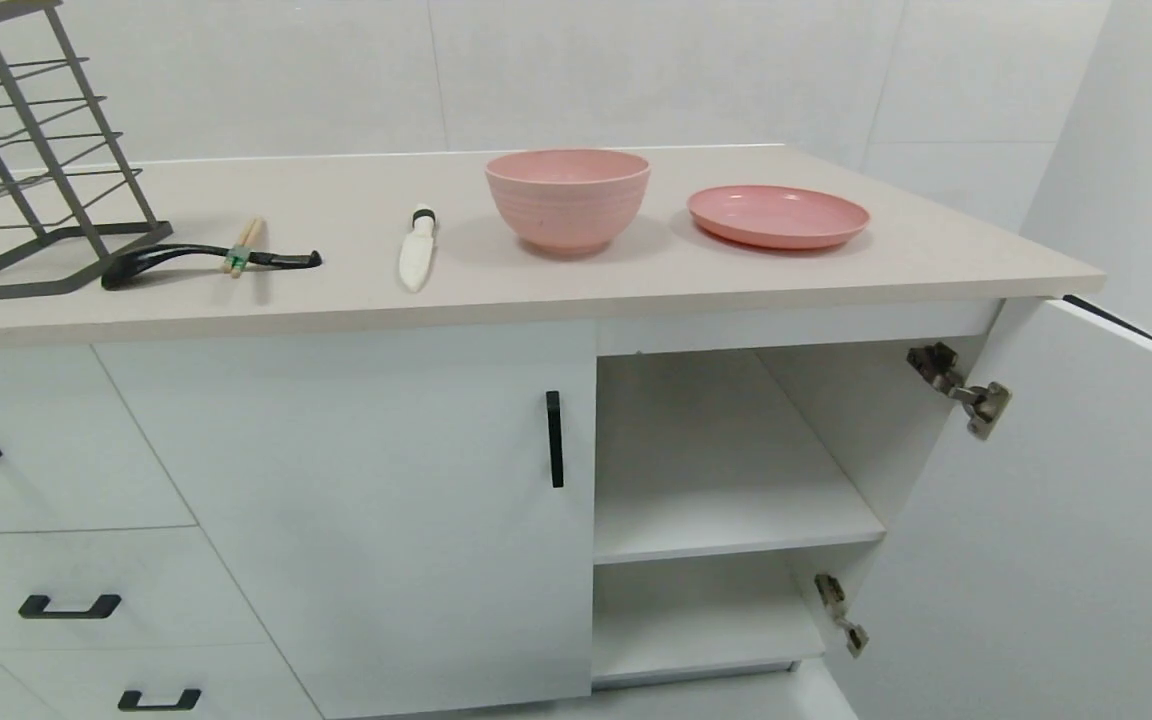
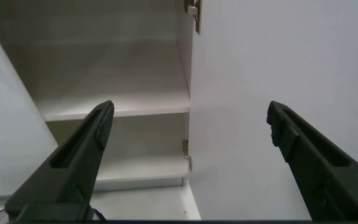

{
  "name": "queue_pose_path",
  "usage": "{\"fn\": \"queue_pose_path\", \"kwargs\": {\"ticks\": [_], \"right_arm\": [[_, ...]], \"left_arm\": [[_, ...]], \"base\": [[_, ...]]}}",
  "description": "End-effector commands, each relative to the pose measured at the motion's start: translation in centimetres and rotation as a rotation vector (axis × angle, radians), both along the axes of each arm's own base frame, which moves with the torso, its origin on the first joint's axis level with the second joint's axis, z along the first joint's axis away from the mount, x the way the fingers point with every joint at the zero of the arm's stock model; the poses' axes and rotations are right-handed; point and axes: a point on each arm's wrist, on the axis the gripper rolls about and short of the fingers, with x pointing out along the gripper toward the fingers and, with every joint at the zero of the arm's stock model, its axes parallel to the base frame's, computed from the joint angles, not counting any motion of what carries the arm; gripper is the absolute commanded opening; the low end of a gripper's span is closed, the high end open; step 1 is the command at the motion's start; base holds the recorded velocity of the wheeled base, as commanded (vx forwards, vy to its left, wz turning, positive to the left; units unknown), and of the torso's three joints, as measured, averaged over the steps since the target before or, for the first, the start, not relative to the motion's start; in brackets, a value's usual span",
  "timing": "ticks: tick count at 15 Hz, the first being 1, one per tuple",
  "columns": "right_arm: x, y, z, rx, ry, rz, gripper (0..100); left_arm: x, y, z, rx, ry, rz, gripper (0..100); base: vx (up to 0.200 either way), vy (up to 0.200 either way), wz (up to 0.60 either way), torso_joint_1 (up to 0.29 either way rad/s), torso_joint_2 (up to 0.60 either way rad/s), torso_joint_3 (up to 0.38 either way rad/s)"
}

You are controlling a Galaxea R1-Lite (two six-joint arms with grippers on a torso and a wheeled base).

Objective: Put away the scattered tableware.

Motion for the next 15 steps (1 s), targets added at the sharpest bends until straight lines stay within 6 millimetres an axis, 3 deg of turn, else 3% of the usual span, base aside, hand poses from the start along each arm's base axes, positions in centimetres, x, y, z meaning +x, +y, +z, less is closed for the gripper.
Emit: {"fn": "queue_pose_path", "kwargs": {"ticks": [1,7,11,15], "right_arm": [[0.00,0.00,-0.01,0.001,0.000,-0.001,100],[0.00,-0.01,-0.01,-0.001,0.000,0.001,100],[0.00,-0.01,-0.01,0.001,0.000,0.001,100],[0.00,0.00,-0.01,0.001,0.000,0.001,100]], "left_arm": [[0.01,0.00,0.02,-0.004,-0.001,0.002,100],[0.01,0.00,0.01,-0.004,0.001,0.001,100],[0.01,0.00,0.01,-0.003,0.001,0.001,100],[0.01,0.00,0.01,-0.004,0.001,0.002,100]], "base": [[0.000,0.000,0.00,0.000,0.00,0.000],[0.000,0.000,0.00,0.012,-0.02,-0.004],[0.000,0.000,0.00,0.198,-0.10,-0.117],[0.000,0.000,0.00,0.214,-0.56,-0.227]]}}
